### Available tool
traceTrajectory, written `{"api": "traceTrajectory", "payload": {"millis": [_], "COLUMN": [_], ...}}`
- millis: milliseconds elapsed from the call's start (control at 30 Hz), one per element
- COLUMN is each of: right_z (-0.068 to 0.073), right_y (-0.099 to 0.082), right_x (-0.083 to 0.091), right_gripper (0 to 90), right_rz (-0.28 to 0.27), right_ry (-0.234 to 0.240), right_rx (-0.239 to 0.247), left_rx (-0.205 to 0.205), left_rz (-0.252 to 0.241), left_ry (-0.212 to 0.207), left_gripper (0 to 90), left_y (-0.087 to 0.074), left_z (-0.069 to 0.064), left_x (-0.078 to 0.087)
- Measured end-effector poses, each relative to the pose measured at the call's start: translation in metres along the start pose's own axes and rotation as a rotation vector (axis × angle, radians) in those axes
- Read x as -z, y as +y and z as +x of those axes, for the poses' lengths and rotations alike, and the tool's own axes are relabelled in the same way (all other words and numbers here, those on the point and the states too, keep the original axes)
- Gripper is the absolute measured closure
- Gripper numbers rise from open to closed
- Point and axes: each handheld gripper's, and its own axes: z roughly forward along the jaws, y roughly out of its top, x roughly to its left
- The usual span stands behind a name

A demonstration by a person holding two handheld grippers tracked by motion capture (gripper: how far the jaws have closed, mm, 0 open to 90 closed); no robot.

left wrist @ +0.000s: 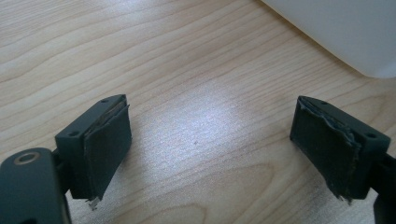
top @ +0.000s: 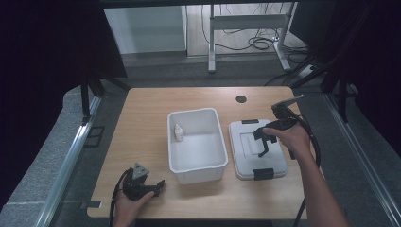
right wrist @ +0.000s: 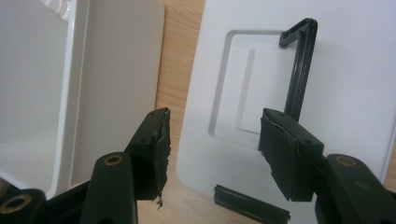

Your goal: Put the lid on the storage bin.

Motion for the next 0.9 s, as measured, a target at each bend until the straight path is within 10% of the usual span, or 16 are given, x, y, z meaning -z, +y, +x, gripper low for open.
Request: {"api": "traceTrajectory", "payload": {"millis": [900], "right_z": [-0.023], "right_y": [0.024], "right_x": [-0.033], "right_gripper": [56.1], "right_rz": [0.120], "right_ry": [-0.133], "right_rx": [-0.058], "left_rx": [-0.001], "left_rz": [0.000], "left_ry": [0.000], "left_gripper": [12.3], "left_y": [0.000], "left_z": [0.000], "left_x": [0.000]}}
